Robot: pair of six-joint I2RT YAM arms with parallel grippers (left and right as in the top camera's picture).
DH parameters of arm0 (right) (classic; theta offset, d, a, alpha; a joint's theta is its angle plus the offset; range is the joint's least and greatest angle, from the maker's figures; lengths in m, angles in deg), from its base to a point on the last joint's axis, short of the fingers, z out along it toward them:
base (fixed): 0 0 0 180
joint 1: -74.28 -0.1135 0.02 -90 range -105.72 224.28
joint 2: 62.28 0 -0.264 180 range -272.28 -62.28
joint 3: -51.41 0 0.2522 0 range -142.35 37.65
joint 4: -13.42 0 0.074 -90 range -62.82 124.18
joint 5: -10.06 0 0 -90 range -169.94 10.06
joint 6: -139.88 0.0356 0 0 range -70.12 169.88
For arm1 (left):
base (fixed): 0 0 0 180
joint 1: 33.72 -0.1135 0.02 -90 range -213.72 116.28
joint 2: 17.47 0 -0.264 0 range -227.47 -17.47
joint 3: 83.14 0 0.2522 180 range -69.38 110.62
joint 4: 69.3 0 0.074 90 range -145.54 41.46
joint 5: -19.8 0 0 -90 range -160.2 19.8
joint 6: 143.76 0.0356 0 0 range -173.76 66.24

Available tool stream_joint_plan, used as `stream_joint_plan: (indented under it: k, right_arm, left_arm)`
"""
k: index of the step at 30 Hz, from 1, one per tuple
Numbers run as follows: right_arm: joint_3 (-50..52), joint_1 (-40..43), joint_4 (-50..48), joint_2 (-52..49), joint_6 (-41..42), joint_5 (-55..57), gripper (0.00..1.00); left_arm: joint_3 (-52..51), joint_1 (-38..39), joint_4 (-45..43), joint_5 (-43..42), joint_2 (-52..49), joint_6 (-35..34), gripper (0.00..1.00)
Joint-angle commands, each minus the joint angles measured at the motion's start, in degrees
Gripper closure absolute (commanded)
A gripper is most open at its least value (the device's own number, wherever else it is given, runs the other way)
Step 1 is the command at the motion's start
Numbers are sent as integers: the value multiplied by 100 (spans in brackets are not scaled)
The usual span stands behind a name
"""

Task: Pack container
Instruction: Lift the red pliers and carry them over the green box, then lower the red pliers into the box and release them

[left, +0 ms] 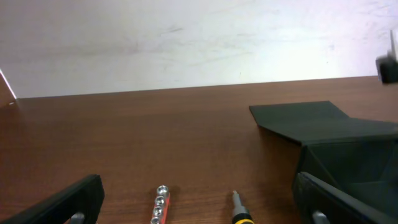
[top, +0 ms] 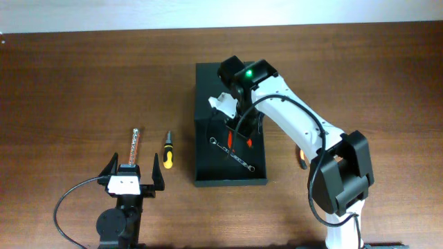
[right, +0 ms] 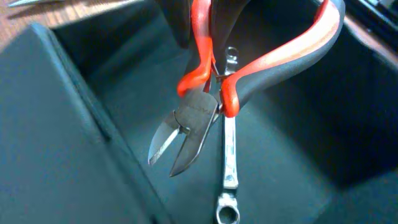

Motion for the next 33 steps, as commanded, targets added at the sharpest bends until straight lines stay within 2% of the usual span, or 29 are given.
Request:
stream_joint_plan:
  k: [1,11,18,22,23,29,33]
  right_arm:
    - [343,-35,-234,61,-39,24,96]
    - [1390,-35,-1294,61,-35,4,96]
    - [1679,-35,-1587,61,90,-15,95]
    - [1676,-35,-1611,61,90,-15,75]
    - [1676,-35,-1615,61,90,-15,67]
    - [1589,-35,-1541,61,90,-13,56]
    - [1040,-24,-1082,63,90,-11,48]
  left_arm:
    - [-26,9,17,37,35,92,1]
    - [-26,9,17,39,35,92,1]
    - [-26,9,17,39,35,92,1]
    - [-26,9,17,39,35,92,1]
    - [-26,9,17,39,35,92,1]
    - [-26,9,17,39,35,92,1]
    - [-26,9,17,37,35,92,1]
